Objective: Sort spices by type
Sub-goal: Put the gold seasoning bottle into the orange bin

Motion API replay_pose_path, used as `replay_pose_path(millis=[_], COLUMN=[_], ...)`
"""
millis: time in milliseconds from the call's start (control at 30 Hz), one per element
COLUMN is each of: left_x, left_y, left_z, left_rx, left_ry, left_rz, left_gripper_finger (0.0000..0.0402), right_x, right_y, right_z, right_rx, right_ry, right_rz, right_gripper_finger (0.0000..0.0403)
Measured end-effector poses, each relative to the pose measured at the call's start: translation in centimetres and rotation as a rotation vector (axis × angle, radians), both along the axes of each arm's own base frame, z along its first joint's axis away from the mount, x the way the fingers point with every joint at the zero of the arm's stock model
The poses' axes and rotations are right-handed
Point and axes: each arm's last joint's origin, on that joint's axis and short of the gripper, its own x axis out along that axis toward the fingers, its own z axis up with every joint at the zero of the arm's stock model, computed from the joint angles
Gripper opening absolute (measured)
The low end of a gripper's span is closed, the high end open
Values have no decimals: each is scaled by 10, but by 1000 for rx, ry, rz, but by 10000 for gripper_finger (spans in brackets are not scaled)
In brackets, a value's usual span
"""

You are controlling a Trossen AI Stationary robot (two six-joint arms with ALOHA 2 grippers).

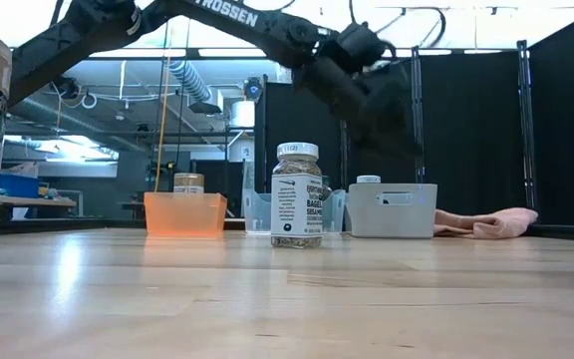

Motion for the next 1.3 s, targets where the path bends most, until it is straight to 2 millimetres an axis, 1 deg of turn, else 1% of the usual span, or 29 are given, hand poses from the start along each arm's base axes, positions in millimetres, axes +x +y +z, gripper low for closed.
replay_pose_path(millis=[100,200,233,333,367,467,600,700,800,900,1000,1133,1233,1300], left_x=[-2,-11,-15,-41,-52,-88,-126,-153,-169,-187,-208,-230,-249,-257], left_y=[-3,-8,-10,-16,-19,-28,-47,-67,-89,-114,-133,-154,-172,-185], left_z=[31,65,72,95,107,133,152,166,174,179,178,161,149,139], left_rx=[-58,-77,-78,-95,-89,-101,-139,-171,-187,-198,-167,-139,-194,-238], left_ry=[-25,-23,-19,16,30,134,287,389,424,450,492,554,567,563], left_rz=[-71,-159,-173,-198,-211,-235,-268,-288,-283,-260,-177,-70,-23,10], left_gripper_finger=[318,318,318,318,318,318,318,318,318,318,318,318,319,319], right_x=[0,0,0,0,0,0,0,0,0,0,0,0,0,0], right_y=[0,0,0,0,0,0,0,0,0,0,0,0,0,0], right_z=[0,0,0,0,0,0,0,0,0,0,0,0,0,0], right_rx=[0,0,0,0,1,-2,-18,-24,-38,-40,-53,-65,-76,-76], right_ry=[0,0,1,2,2,4,12,13,17,19,24,28,31,31], right_rz=[0,0,0,0,1,3,18,23,36,38,51,64,74,74], right_gripper_finger=[248,248,248,248,248,248,248,248,248,248,248,248,248,248])
